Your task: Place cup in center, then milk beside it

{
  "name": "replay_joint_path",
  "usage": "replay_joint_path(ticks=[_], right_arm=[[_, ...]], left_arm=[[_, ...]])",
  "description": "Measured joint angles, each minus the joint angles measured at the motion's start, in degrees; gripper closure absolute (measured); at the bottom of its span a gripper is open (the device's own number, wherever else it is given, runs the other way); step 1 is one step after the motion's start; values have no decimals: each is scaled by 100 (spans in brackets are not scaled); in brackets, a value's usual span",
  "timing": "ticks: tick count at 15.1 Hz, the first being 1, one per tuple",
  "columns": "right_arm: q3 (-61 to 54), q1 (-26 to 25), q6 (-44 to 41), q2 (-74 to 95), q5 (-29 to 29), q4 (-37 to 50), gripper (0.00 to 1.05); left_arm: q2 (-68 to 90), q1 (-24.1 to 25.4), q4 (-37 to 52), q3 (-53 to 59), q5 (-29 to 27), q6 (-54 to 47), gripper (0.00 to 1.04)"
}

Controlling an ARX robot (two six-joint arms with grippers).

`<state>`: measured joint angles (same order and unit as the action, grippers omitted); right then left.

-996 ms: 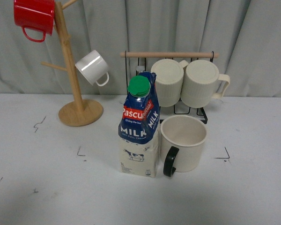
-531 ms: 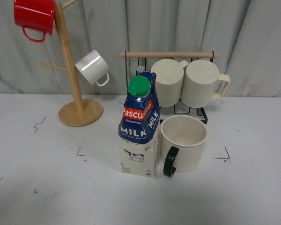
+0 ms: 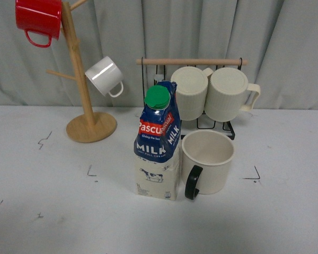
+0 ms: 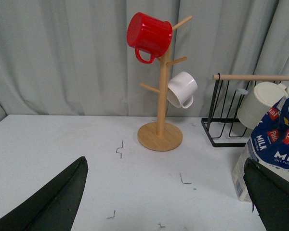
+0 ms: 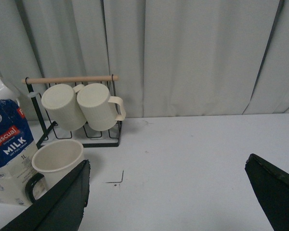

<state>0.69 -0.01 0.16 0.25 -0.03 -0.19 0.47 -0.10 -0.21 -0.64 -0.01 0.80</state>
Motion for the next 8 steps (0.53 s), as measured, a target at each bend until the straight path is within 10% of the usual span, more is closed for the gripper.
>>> replay_joint_path(ticks=[8], right_arm=[[0,0,0,0,2,0,6]], left_arm=[[0,-2,0,0,0,0,7]])
